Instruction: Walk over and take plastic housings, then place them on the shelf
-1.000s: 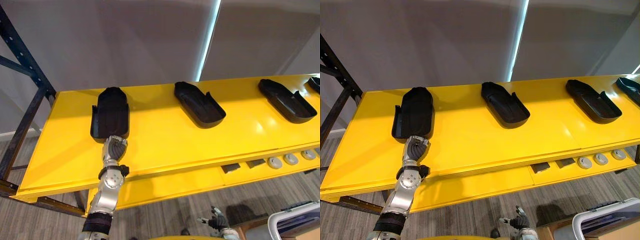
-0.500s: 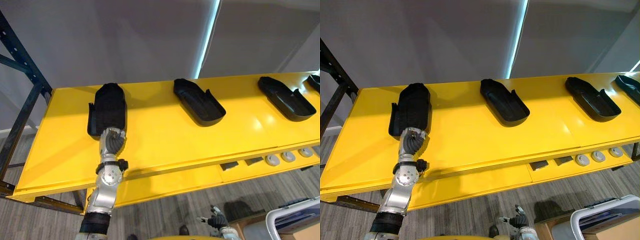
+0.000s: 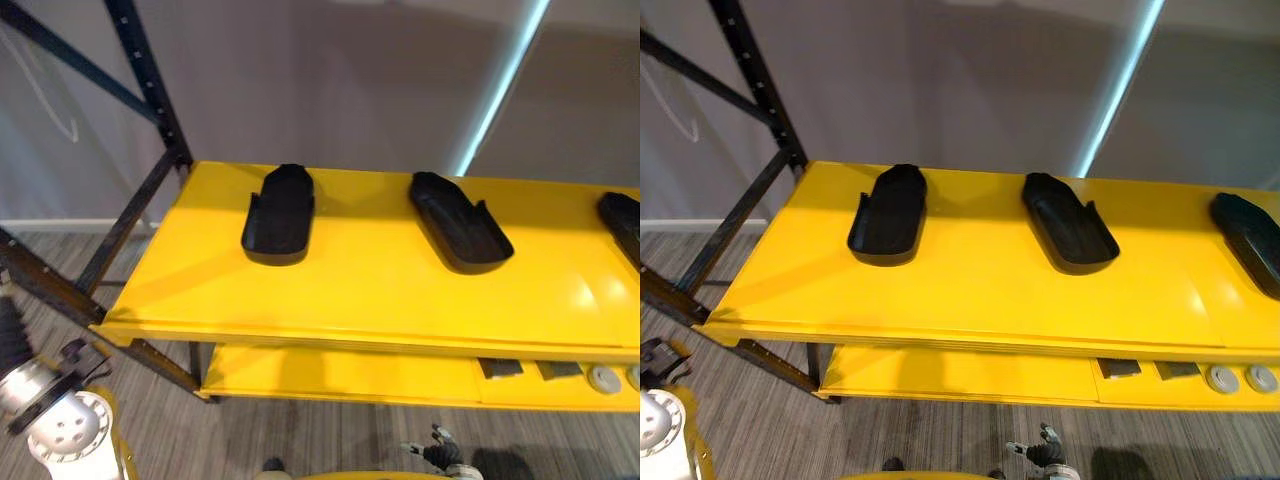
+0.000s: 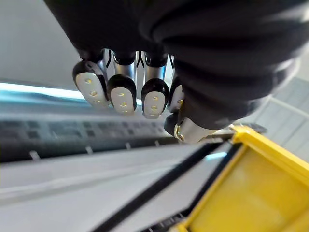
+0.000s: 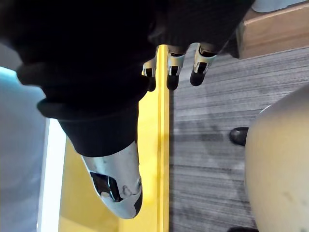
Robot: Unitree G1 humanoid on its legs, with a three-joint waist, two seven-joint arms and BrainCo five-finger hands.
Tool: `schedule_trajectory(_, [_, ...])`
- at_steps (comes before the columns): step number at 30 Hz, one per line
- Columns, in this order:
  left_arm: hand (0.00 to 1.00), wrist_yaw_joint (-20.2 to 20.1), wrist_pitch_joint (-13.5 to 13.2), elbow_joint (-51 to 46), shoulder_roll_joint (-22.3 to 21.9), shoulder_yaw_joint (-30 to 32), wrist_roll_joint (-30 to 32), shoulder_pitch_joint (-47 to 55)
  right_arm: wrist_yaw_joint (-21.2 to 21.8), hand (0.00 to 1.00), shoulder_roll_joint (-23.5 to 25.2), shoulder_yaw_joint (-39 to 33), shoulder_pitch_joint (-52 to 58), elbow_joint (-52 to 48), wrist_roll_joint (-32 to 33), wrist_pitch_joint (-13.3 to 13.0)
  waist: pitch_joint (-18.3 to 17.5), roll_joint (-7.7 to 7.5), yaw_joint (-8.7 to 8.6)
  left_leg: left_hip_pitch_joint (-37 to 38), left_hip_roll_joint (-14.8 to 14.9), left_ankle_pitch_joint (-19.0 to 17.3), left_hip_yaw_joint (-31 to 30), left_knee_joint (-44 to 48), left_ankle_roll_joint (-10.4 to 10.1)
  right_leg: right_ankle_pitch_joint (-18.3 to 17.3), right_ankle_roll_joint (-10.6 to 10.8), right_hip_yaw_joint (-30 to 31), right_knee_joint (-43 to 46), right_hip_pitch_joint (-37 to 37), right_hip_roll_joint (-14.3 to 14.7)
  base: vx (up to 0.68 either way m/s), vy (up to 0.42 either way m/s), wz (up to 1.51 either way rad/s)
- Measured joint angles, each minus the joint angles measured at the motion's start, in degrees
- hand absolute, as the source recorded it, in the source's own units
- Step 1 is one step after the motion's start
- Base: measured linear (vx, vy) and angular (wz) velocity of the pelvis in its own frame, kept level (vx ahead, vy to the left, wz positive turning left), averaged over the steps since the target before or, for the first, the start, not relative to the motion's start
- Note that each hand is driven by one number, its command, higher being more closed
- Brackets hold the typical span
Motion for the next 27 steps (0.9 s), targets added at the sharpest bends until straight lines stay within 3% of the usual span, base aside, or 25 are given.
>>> schedule_trajectory(3, [1.0,-1.26,1.33,6.32,-1.76,-0.71,-2.21,4.26,-0.03,0.0,1.1,0.02,-0.15,-2.26,-0.01,0.3,-0.21,-0.58,0.01,-0.55,-0.24,-0.02,-1.15,0.42,0.0,-0.72,0.16,-1.61,0.59,0.32,-0.51,0.01,0.004,0.3])
schedule_trajectory(6, [1.0,-5.56,4.11,18.06,-2.65,-2.55,-2.37,5.53,0.06,0.0,1.89,0.62,-0.31,-4.75,-0.04,0.37,-0.14,-0.51,0.13,-1.06,-0.42,-0.83,-1.37,2.07,0.72,-0.89,0.32,-2.1,0.78,0.79,-0.7,-0.01,0.006,0.1])
schedule_trajectory(7, [0.0,-7.15,5.06,22.37,-2.69,-3.69,-2.56,5.53,0.07,0.0,1.89,0.61,-0.37,-5.11,-0.03,0.4,-0.1,-0.47,0.15,-1.61,-0.49,-1.33,-1.49,3.01,0.69,-0.92,0.35,-2.28,0.77,1.16,-0.82,-0.05,0.009,0.06])
schedule_trajectory(13, [0.0,-13.69,9.5,42.85,-3.63,-12.91,-1.34,4.75,0.03,0.0,1.79,2.89,0.46,-6.81,0.0,0.68,-0.41,-0.92,-0.06,-0.64,-0.58,-1.85,-0.78,4.33,0.91,-2.09,0.48,-1.85,2.72,1.0,-1.68,-0.03,0.008,-0.04])
schedule_trajectory(23, [0.0,-14.45,10.95,59.7,-5.24,-14.9,2.86,0.7,-0.55,0.0,1.75,2.64,0.85,-6.68,0.05,1.61,-0.52,-0.39,-0.21,0.2,-0.42,-1.84,1.81,3.51,0.9,-2.52,0.42,0.31,3.86,-0.88,-1.59,-0.01,0.002,-0.13])
schedule_trajectory(27, [0.0,-14.6,11.14,64.5,-5.22,-17.78,4.74,-0.77,-0.96,0.0,1.56,1.62,0.71,-6.38,0.04,1.67,-1.17,0.57,-0.21,1.46,-0.67,-1.81,3.33,1.95,0.9,-2.28,0.73,1.73,3.1,-0.82,-1.44,0.05,0.011,-0.17])
